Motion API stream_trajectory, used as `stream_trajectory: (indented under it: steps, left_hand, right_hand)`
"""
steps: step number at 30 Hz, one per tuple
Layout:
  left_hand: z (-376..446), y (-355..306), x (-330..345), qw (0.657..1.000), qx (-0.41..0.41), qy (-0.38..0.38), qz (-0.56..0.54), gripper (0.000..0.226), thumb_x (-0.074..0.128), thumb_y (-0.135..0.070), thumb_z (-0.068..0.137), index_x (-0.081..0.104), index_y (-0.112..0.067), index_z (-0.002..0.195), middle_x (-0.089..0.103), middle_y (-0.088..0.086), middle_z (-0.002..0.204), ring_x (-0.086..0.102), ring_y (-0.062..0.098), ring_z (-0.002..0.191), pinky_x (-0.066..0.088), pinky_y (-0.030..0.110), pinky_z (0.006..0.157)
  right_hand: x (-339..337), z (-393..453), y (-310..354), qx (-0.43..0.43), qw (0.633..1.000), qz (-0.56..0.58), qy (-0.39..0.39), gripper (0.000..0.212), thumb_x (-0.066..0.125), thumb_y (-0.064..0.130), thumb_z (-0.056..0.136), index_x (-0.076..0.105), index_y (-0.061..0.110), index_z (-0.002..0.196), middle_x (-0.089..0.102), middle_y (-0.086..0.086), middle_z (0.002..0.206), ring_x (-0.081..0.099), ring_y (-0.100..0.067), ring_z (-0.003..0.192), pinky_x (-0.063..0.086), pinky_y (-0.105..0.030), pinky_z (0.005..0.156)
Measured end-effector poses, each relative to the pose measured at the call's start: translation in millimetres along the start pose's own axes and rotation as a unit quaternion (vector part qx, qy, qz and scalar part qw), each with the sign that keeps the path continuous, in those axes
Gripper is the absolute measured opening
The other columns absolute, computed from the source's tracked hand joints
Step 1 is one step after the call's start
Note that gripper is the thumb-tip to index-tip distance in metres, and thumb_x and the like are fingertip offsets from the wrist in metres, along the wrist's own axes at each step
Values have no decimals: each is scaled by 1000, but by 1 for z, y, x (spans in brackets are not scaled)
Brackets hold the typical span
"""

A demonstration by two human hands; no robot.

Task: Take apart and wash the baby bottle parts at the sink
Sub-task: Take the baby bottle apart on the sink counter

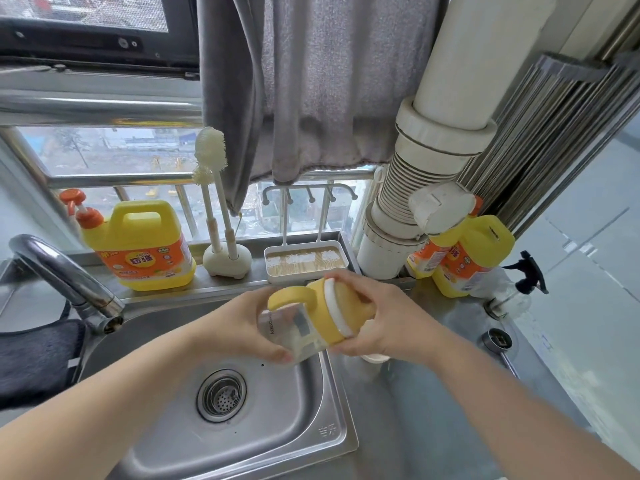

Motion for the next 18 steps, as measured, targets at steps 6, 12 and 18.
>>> stream_trajectory:
  steps: [6, 12, 18]
  left_hand:
    - [-2, -1, -13, 987, -10, -110, 119, 90, 83, -44, 47, 43, -31, 127, 49, -23, 122, 48, -6, 114, 35, 10, 92]
    - [-14, -1, -9, 951, 11, -211, 224, 99, 87, -40, 54, 40, -18, 138, 41, -14, 128, 45, 8, 116, 31, 14, 89]
    - [-16, 19, -12, 981, -7, -175, 86, 88, 93, -33, 49, 45, -30, 123, 53, -23, 116, 49, -13, 104, 37, 4, 85]
  right_hand:
    - [-11, 11, 2, 47, 997, -67, 2, 105, 82, 53, 60, 11, 62, 137, 6, 27, 152, 22, 0, 138, 35, -27, 109]
    - [19, 7, -23, 263, 940, 219, 6, 97, 62, 78, 46, 64, 3, 107, 70, -15, 101, 71, -23, 85, 59, -36, 78]
    - [12, 20, -3, 77, 990, 110, -28, 78, 88, 29, 62, 45, 48, 124, 54, 14, 125, 57, -8, 112, 47, -28, 97]
Point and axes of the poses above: each hand's wrist, its own z-axis towards the middle knuckle, its own x-axis out of the palm, y = z × x, the point moved 7 cm from there along z, towards the middle knuckle
